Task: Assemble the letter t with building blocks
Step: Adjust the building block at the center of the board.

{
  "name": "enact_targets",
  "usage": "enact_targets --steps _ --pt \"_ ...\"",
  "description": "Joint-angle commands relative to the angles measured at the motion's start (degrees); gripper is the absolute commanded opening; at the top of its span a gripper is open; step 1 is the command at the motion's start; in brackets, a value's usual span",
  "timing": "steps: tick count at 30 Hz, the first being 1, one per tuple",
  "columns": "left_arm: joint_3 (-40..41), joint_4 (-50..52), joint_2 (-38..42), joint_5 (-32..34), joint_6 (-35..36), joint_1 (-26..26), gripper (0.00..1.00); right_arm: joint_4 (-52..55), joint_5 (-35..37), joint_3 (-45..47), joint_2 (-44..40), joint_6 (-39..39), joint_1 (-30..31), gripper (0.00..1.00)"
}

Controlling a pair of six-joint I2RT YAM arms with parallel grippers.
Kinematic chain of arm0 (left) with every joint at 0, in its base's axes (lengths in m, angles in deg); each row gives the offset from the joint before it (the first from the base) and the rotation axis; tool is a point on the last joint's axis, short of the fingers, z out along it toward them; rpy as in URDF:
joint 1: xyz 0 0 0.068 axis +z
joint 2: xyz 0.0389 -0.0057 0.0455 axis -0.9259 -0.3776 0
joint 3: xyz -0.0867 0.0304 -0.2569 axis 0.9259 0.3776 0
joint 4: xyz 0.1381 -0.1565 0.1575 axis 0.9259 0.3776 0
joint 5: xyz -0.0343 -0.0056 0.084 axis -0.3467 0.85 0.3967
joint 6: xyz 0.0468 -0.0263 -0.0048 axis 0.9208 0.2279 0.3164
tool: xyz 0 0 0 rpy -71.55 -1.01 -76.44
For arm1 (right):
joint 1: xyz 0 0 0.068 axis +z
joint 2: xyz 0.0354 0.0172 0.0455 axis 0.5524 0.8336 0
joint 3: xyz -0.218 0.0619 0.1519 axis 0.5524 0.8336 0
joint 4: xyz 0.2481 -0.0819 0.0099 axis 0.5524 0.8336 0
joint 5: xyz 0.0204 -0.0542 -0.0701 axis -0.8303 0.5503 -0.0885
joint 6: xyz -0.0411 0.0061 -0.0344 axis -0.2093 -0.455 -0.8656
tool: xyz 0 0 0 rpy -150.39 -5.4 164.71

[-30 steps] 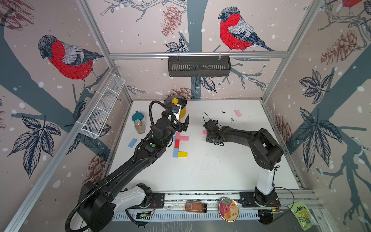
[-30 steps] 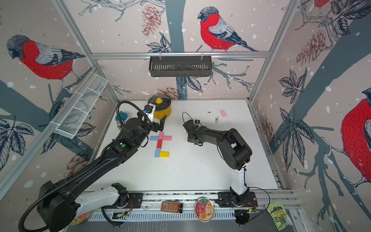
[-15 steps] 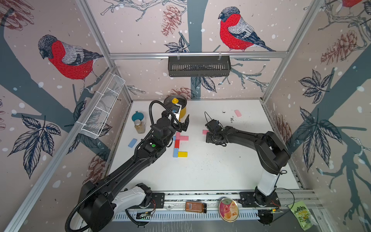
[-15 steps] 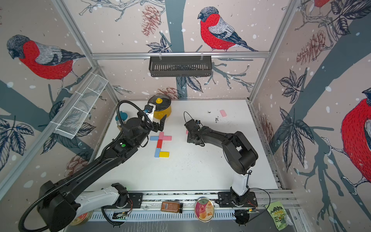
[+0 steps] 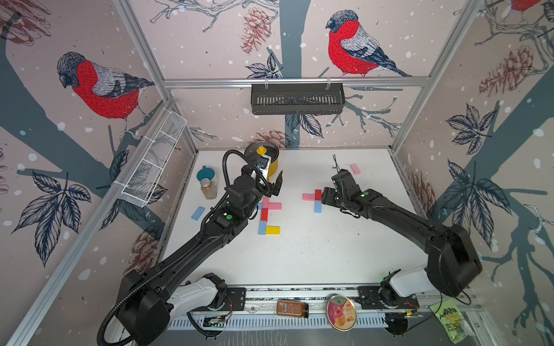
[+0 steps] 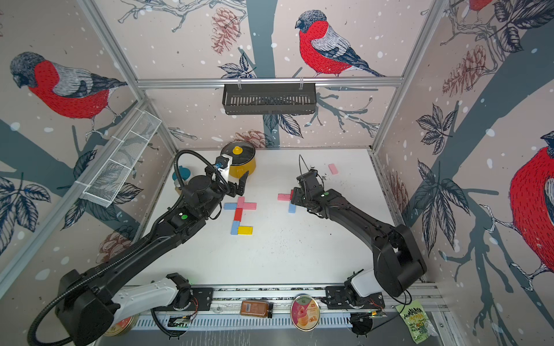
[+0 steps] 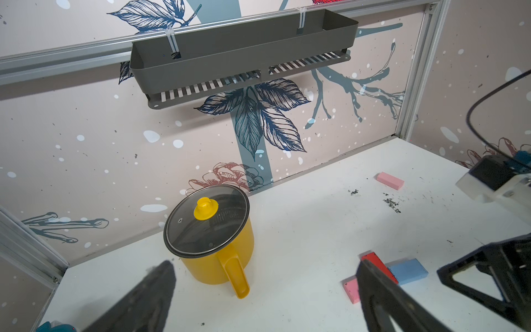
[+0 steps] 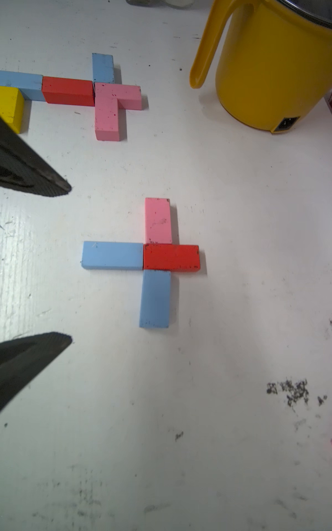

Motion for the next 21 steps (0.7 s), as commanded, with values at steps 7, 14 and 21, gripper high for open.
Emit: enact_targets --steps 7,14,21 --pt "-0.4 -1.9 0.1 -0.6 0.4 -0.2 0.98 -3.9 -9.0 6.8 -1.7 -5.6 -12.7 0.37" --pt "-0.3 -1.9 -0.2 -0.4 0.6 -0.3 0.98 -9.5 -13.2 6.0 6.0 -9.1 -16.8 0.14" --pt "-0.3 -1.9 -0.5 -0.2 0.6 -0.3 0.98 -11.2 -14.0 1.2 15.2 -10.5 -16.8 0.10"
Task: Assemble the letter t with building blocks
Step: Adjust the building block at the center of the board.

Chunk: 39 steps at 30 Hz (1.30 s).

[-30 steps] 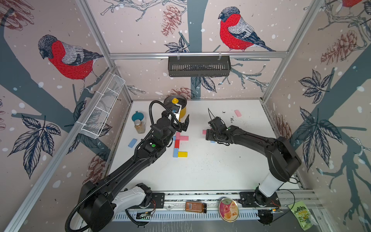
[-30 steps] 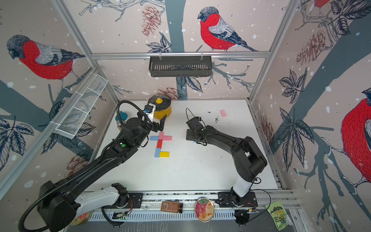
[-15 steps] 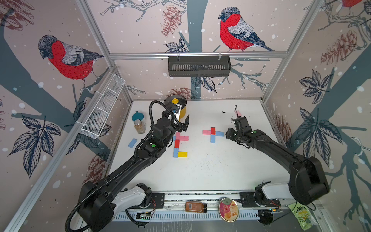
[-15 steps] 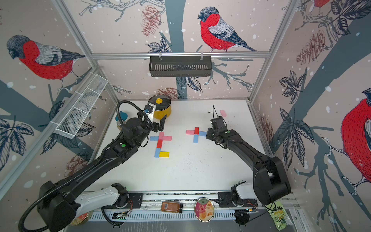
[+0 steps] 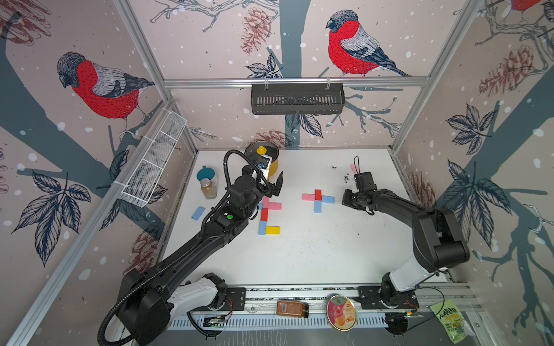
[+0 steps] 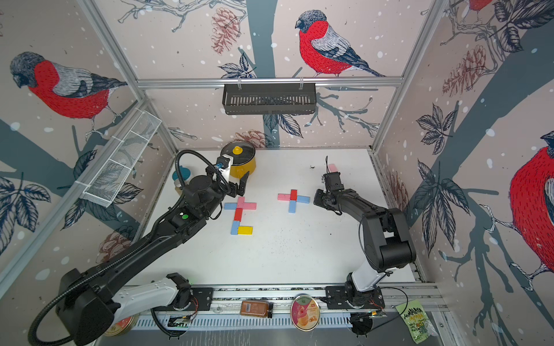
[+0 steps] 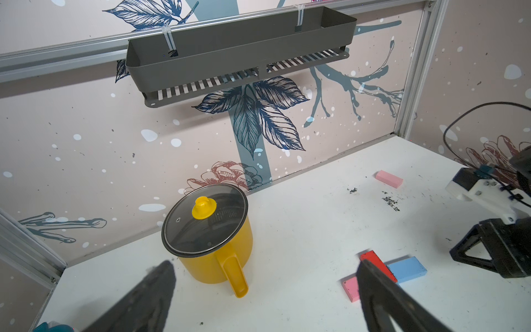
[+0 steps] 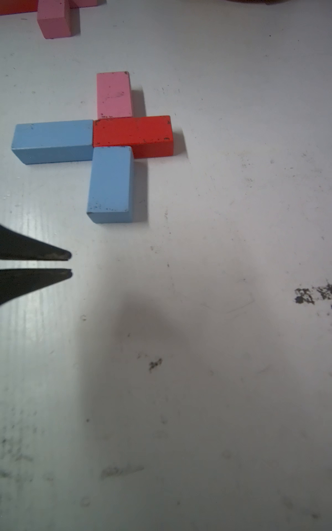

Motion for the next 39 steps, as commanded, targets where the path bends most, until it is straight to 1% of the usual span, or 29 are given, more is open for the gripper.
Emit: enact_targets --steps 1,9,18,30,35,39 --pt "-0.3 -1.8 -0.1 -0.3 0.6 -0.1 0.98 -2.3 -1.4 -1.7 3.0 -1.3 0.1 0.10" --pt "-0.4 -1.8 -0.6 -0.2 0.7 -0.2 0.98 -3.1 -2.1 -4.6 8.7 -1.4 1.5 0.09" --pt "-0.4 -1.7 -1.0 -0.3 0.6 -0.2 0.98 -2.9 -1.5 -6.8 11.5 -1.4 2.4 0.09" --pt "-0.4 -1.6 -1.2 -0.2 0.7 -0.2 0.98 -2.0 -0.5 -8.3 13.0 -1.6 3.2 0.09" --pt "-0.5 -1.5 -1.2 -0.1 0.7 -0.2 0.98 -1.2 0.8 -8.1 13.1 -1.6 2.5 0.09" --pt "-0.5 -1.6 -1.2 -0.2 0.7 -0.2 0.97 -1.1 1.2 -6.9 11.5 -1.5 1.5 0.09"
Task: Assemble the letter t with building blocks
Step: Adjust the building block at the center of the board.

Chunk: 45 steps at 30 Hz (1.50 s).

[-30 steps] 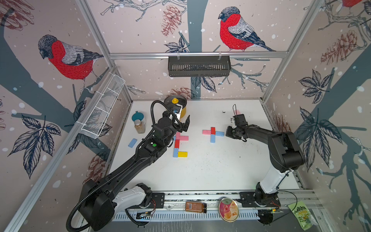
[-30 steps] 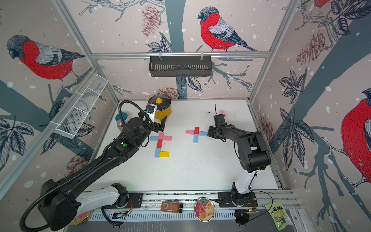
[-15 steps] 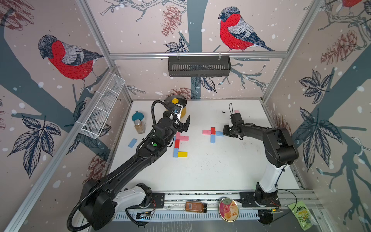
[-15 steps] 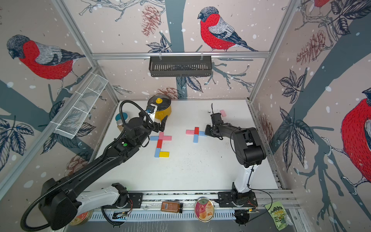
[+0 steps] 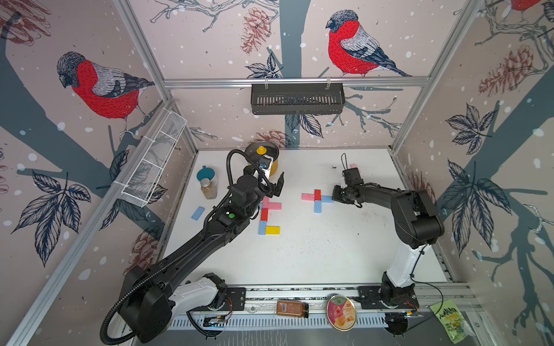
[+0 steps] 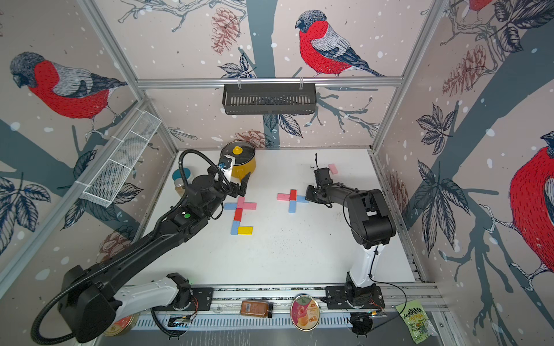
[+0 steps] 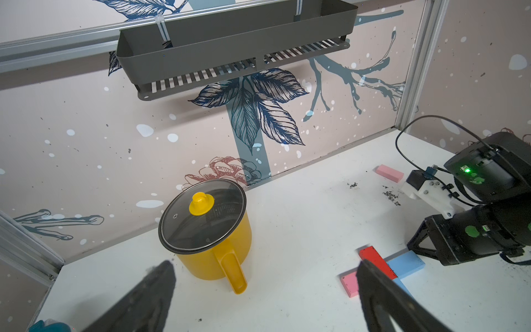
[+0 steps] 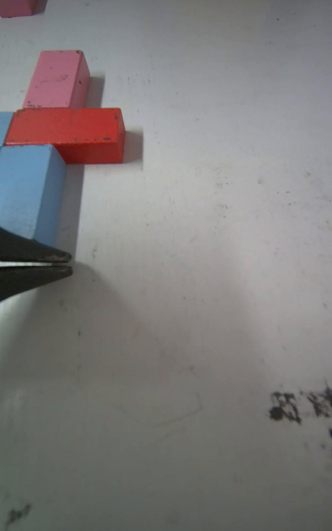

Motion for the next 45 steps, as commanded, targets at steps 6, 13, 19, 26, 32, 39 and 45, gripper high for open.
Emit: enact_targets --steps 6,13,19,26,32,39,45 --pt "-0.3 -1.5 -0.1 -0.2 0.7 -0.2 0.98 3.2 2.3 2.8 -4.0 -0.3 -1.1 0.11" --pt "-0.4 -1.6 0.0 -0.1 0.7 -0.4 0.98 3.3 2.9 3.9 -9.1 -0.8 -3.1 0.17" --pt "-0.4 -1.5 0.3 0.0 0.9 -0.5 0.98 3.0 -1.9 4.5 -12.3 -2.0 -3.6 0.18" --pt "-0.6 -1.5 0.2 -0.1 0.8 -0.5 0.98 1.4 -1.8 10.1 -15.8 1.1 2.2 0.13" --pt "-0.6 -1.4 0.3 -0.3 0.7 -0.6 0.98 -0.8 -1.5 12.9 -15.8 3.7 7.4 0.12" --pt "-0.6 -1.3 0.5 -0.3 0.7 -0.6 0.98 -2.3 -0.7 11.9 -11.8 5.2 10.8 0.12" --pt "-0.6 -1.4 0.6 -0.2 0.8 -0.7 0.98 -2.5 -0.6 10.4 -9.6 5.5 12.0 0.11"
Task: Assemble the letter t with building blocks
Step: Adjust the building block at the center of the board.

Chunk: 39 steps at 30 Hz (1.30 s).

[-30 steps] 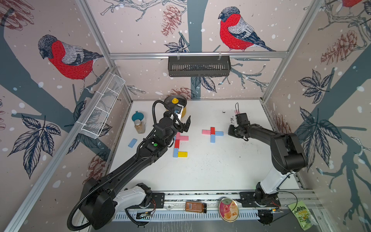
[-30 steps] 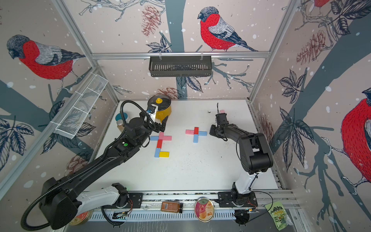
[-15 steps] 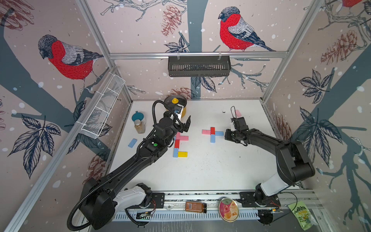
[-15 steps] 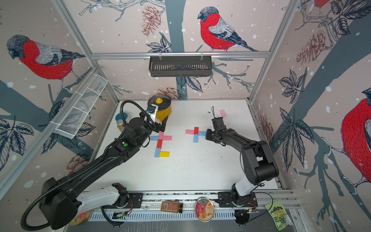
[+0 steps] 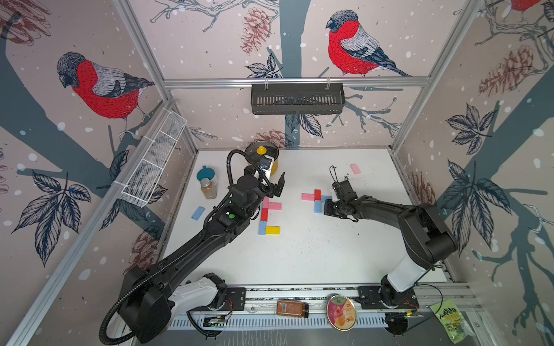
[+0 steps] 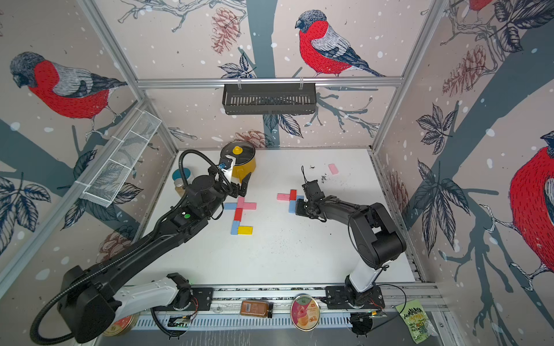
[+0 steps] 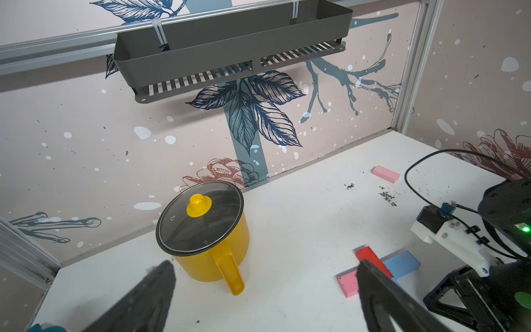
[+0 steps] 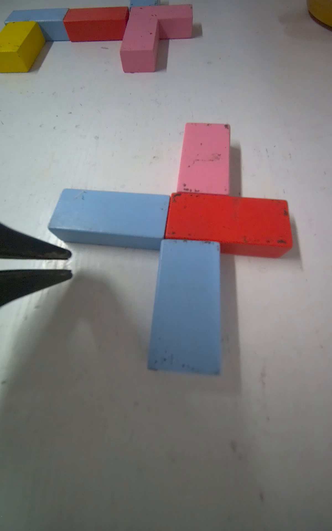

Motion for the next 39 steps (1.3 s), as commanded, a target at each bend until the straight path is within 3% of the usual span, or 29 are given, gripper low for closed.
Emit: enact_targets --steps 1,29,39 --pt "-0.5 -1.5 0.3 -0.2 0.8 -0.1 0.98 -0.9 0.7 -0.8 0.8 0.8 0.5 0.11" --pt "-0.5 -1.5 0.0 -0.1 0.9 -0.2 0.98 0.0 1.5 -3.6 3.9 0.4 1.0 0.11" --pt "-0.5 -1.5 0.0 0.0 0.9 -0.2 0.98 2.0 4.0 -2.7 1.4 -0.2 0.8 0.11"
